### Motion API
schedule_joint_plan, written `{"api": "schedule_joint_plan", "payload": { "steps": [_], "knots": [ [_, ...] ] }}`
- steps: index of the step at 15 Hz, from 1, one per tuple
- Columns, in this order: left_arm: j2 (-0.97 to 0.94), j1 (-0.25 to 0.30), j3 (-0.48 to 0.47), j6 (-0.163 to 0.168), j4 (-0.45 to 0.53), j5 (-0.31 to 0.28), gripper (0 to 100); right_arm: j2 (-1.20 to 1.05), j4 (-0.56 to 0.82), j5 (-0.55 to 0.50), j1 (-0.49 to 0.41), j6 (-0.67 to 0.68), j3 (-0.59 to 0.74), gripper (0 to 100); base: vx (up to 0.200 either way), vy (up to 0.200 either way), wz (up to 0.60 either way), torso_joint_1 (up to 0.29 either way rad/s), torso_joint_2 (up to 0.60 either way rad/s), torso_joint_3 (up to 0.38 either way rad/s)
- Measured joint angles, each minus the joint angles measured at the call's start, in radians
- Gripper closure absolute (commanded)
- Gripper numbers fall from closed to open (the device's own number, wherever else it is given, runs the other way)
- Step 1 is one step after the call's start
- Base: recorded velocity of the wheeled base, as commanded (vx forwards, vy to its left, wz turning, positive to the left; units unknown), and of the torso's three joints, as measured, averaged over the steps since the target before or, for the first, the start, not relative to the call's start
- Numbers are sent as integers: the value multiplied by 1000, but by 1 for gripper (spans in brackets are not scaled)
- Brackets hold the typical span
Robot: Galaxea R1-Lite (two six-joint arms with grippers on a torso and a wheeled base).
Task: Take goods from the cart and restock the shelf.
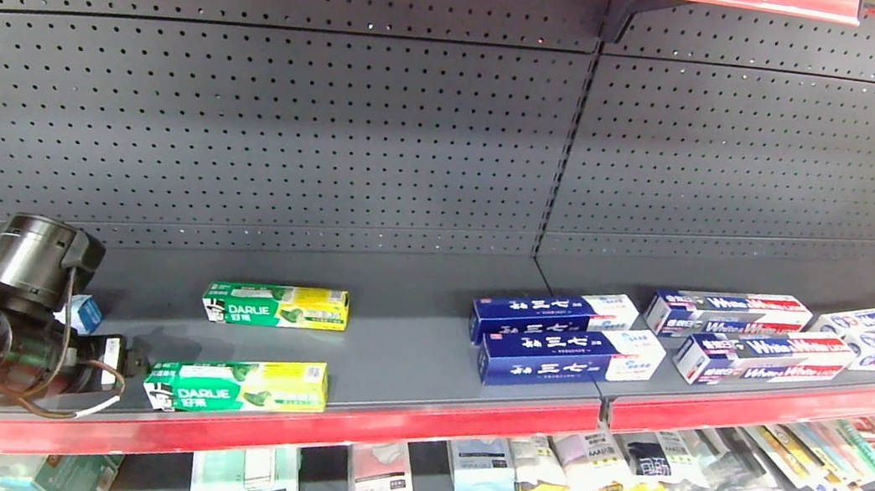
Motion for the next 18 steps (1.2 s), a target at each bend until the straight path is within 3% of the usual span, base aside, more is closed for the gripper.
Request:
{"api": "schedule_joint_plan", "payload": {
  "steps": [7, 10, 13, 15, 18],
  "knots": [
    [-21, 11, 7, 19, -2, 16, 0, 0, 0, 0, 0, 0, 0, 0, 0, 0, 0, 0, 0, 0],
    [-123, 59, 40, 99, 2, 12, 0, 0, 0, 0, 0, 0, 0, 0, 0, 0, 0, 0, 0, 0],
    [-350, 118, 135, 183, 8, -19, 0, 0, 0, 0, 0, 0, 0, 0, 0, 0, 0, 0, 0, 0],
    [-568, 137, 209, 233, 34, -59, 0, 0, 0, 0, 0, 0, 0, 0, 0, 0, 0, 0, 0, 0],
    [-963, 145, 296, 292, 167, -145, 0, 0, 0, 0, 0, 0, 0, 0, 0, 0, 0, 0, 0, 0]
  ]
}}
